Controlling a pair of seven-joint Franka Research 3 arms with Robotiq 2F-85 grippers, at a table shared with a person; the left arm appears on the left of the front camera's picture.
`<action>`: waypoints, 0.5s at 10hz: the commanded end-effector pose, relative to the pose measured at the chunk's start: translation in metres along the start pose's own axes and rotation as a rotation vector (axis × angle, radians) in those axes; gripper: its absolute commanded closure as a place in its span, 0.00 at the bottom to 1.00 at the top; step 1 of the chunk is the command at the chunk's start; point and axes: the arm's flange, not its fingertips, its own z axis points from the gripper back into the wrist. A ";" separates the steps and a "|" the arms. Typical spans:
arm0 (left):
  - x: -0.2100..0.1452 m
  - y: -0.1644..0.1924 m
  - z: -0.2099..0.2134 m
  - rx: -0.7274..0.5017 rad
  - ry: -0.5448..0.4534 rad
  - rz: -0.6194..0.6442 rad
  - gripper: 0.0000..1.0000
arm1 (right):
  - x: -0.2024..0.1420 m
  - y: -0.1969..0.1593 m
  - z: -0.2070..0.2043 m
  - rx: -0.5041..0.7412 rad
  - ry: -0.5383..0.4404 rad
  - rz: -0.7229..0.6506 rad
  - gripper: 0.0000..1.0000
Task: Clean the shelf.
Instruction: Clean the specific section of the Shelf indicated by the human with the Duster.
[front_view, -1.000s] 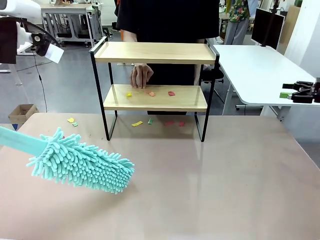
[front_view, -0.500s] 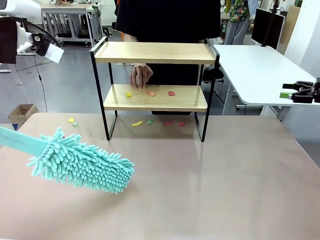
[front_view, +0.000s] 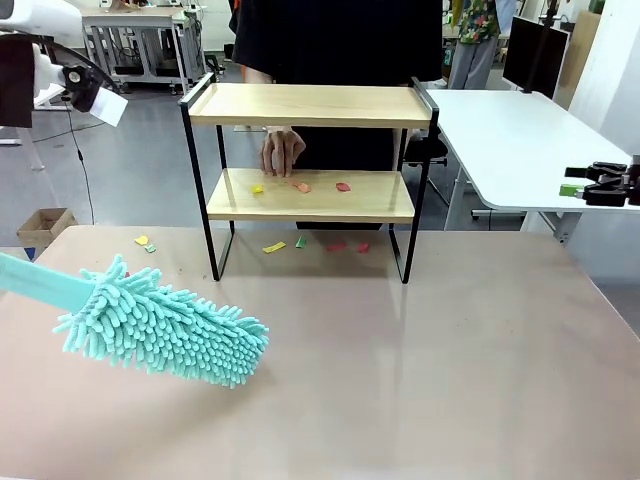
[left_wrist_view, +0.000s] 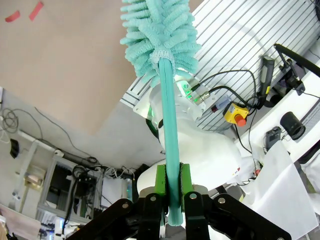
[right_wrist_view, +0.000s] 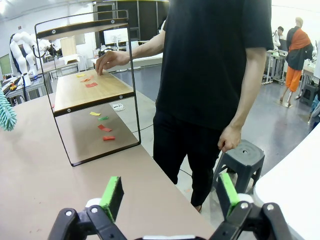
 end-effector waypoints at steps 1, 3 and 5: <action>-0.002 -0.004 0.005 -0.011 0.000 0.009 0.86 | 0.003 0.000 -0.001 0.003 -0.001 0.005 0.00; -0.002 -0.004 0.005 -0.011 0.000 0.009 0.86 | 0.003 0.000 -0.001 0.003 -0.001 0.005 0.00; -0.001 -0.005 0.007 -0.035 -0.087 0.003 0.86 | 0.003 0.000 -0.001 0.003 -0.001 0.005 0.00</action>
